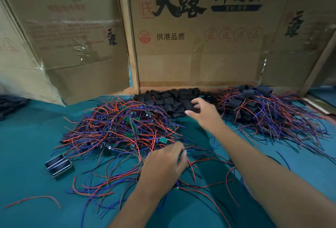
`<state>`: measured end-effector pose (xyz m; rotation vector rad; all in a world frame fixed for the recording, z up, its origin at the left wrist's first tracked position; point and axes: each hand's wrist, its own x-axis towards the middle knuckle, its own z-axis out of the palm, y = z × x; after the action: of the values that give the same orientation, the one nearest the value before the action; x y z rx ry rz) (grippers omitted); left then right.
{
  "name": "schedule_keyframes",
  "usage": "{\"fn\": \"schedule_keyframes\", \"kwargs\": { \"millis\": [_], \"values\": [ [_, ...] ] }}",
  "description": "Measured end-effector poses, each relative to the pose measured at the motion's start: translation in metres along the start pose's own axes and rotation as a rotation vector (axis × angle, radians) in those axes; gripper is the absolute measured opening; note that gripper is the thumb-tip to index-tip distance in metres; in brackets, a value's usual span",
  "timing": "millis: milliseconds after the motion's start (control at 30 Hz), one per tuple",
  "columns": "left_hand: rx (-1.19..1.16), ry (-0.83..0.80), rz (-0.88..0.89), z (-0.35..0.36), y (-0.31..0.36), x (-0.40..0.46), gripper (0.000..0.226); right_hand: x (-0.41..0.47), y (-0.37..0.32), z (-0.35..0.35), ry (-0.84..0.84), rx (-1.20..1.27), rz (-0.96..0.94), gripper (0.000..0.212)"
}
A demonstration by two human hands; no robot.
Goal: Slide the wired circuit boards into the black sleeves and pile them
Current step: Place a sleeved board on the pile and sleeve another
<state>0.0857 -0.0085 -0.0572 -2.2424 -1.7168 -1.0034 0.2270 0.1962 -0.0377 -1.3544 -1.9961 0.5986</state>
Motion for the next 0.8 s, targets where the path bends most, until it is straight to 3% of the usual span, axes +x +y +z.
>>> {"fn": "schedule_keyframes", "kwargs": {
  "millis": [67, 133, 200, 400, 567, 667, 800],
  "values": [
    [-0.086, 0.039, -0.067, 0.001, 0.003, 0.001, 0.021, -0.036, -0.020, -0.012, 0.016, 0.304, 0.043, 0.041],
    [-0.258, -0.032, -0.171, 0.003, 0.005, 0.001, 0.048, -0.073, -0.035, -0.015, -0.071, 0.401, 0.021, 0.034],
    [-0.420, -0.075, -0.216, 0.004, 0.008, 0.001, 0.059, -0.108, -0.043, -0.014, -0.145, 0.439, 0.038, 0.031],
    [-0.659, -0.083, -0.127, 0.000, 0.017, 0.000, 0.037, -0.162, -0.041, -0.017, -0.175, 0.542, 0.125, 0.044],
    [-0.848, -0.115, -0.165, -0.009, 0.014, 0.001, 0.026, -0.172, -0.031, -0.024, -0.268, 0.605, -0.048, 0.029],
    [-0.856, -0.171, -0.199, -0.013, 0.010, 0.000, 0.030, -0.170, -0.029, -0.031, -0.286, 0.552, -0.147, 0.036],
    [-0.949, -0.222, -0.230, -0.013, 0.013, -0.001, 0.038, -0.168, -0.022, -0.035, -0.233, 0.256, -0.281, 0.030]
  ]
}}
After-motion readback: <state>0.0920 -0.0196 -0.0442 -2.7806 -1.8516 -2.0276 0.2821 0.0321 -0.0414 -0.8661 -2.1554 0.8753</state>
